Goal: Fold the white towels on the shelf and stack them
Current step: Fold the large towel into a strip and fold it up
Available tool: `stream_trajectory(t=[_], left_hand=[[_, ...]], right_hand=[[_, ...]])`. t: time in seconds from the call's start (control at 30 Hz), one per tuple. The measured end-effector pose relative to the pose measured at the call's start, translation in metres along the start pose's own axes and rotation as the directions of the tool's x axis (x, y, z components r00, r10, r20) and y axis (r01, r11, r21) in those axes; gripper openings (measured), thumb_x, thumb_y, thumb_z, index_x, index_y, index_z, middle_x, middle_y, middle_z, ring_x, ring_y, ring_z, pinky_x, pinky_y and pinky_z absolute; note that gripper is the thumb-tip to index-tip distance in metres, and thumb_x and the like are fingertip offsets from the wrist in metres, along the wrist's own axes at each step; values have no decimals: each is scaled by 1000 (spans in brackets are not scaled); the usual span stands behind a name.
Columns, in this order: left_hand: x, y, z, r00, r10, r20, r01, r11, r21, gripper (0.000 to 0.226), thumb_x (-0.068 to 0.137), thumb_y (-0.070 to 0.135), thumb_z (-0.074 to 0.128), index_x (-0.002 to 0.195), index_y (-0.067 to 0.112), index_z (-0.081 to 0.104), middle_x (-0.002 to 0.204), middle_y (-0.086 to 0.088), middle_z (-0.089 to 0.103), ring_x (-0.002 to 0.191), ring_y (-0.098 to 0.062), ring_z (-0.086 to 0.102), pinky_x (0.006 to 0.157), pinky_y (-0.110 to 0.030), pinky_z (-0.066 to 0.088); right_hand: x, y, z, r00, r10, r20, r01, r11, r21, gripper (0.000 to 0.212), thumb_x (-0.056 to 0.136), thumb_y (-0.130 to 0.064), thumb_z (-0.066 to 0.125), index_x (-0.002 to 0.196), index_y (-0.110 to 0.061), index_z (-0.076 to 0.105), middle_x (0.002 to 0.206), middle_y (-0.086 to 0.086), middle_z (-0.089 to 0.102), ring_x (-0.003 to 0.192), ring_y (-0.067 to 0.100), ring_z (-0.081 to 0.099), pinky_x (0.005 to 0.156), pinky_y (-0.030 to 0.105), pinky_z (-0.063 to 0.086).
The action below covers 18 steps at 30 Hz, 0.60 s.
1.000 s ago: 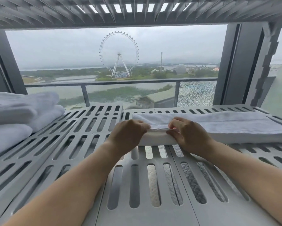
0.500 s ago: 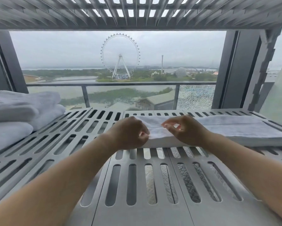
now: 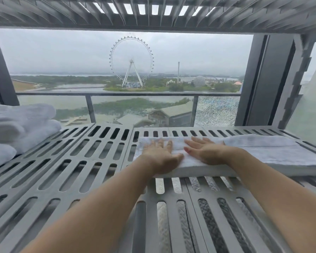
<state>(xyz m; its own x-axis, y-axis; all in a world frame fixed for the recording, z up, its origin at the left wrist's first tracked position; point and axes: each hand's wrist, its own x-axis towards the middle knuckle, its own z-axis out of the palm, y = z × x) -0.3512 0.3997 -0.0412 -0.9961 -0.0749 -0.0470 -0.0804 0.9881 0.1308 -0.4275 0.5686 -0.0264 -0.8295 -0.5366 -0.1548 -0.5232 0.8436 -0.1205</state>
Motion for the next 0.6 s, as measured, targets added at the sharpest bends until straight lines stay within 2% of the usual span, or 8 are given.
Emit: stream_trajectory(t=[0.17,0.33,0.4,0.47,0.53,0.6], left_hand=[[2,-5,-1,1000,6,2,-6,1000,11,76,83,70,17,146,32,-4,157,-10,-8,143,-35,-8,116,-47,-2],[-2,-7,-5,998,47,-36,-47,999,-11,74,86,68,22,147,31,4,157,-9,-1,144,-33,-2,116,-47,2],[-7,-2,-7,985,98,-139,-99,995,0,66,89,58,31,145,26,19,156,-9,15,142,-30,14,116,-46,14],[-13,-4,-16,960,92,-264,-106,994,-41,53,89,44,44,138,24,37,148,-5,34,135,-24,33,111,-42,30],[-18,-18,-32,941,17,-337,-60,991,-119,40,86,30,55,126,24,52,136,-1,48,124,-20,45,104,-37,38],[-23,-37,-48,934,1,-357,-50,991,-128,29,84,21,60,113,21,61,120,-1,60,109,-18,55,97,-33,44]], right_hand=[[-6,9,3,999,43,8,-43,999,-7,79,72,-84,9,141,-48,-4,155,-15,-12,143,15,-13,110,62,-8],[-7,4,4,998,47,-47,-46,999,14,79,74,-83,15,142,-46,1,156,-14,-8,144,16,-8,109,64,-6],[-10,1,6,993,11,-121,-7,999,34,73,81,-76,22,144,-42,11,157,-12,0,144,17,0,111,62,-2],[-15,-1,4,971,-25,-237,54,992,117,62,86,-64,37,140,-34,31,156,-5,16,142,18,16,113,50,10],[-21,-7,0,920,-58,-387,143,971,194,46,86,-51,52,126,-30,53,147,-1,38,134,17,34,110,39,25],[-26,-22,-2,859,-117,-499,256,941,219,31,84,-41,60,111,-27,64,133,1,55,122,16,49,102,30,35]])
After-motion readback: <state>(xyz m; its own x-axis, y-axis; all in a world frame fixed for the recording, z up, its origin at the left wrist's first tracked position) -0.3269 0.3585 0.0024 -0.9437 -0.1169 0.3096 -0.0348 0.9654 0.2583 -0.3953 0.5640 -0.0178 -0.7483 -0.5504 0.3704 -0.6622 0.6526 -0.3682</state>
